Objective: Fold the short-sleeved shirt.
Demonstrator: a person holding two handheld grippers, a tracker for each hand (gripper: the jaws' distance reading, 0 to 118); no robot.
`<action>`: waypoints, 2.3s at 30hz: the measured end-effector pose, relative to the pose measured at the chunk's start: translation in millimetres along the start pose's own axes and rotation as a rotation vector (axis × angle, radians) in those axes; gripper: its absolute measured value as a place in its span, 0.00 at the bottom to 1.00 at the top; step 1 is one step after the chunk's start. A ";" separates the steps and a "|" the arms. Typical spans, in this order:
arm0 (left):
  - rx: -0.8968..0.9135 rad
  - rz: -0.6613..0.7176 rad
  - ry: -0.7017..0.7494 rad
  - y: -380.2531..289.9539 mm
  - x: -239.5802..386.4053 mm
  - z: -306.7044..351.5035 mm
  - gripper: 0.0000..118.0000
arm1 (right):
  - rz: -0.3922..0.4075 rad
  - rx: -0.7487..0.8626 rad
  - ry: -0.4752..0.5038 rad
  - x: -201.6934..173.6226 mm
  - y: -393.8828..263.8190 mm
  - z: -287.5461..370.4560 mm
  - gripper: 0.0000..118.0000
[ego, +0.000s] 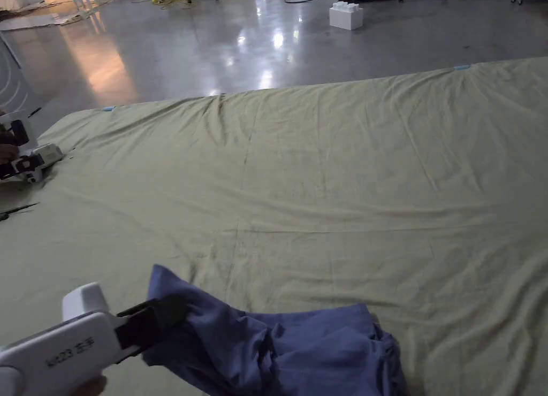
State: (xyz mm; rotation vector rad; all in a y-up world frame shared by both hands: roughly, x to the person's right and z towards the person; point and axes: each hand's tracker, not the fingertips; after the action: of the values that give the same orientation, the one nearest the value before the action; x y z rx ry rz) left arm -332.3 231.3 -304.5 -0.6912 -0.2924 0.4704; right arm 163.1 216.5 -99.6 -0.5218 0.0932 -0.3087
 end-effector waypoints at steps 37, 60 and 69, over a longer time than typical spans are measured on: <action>-0.394 -0.128 -0.148 -137.8 109.8 -186.8 0.00 | -0.029 -0.067 -0.056 -6.2 -26.2 24.1 0.00; -0.087 0.000 -0.139 -60.3 7.2 -15.1 0.04 | 0.042 -0.468 0.098 -56.9 -24.1 -248.8 0.00; -0.268 0.237 -0.286 -50.0 -35.8 -88.4 0.79 | 0.132 -0.492 0.058 -70.5 -23.4 -244.8 0.00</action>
State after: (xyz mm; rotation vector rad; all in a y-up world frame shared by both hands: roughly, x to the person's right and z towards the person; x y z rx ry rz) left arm -311.1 131.8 -339.8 -0.9257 -0.5532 0.7673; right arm 49.4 102.9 -298.6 -0.9902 0.2625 -0.1692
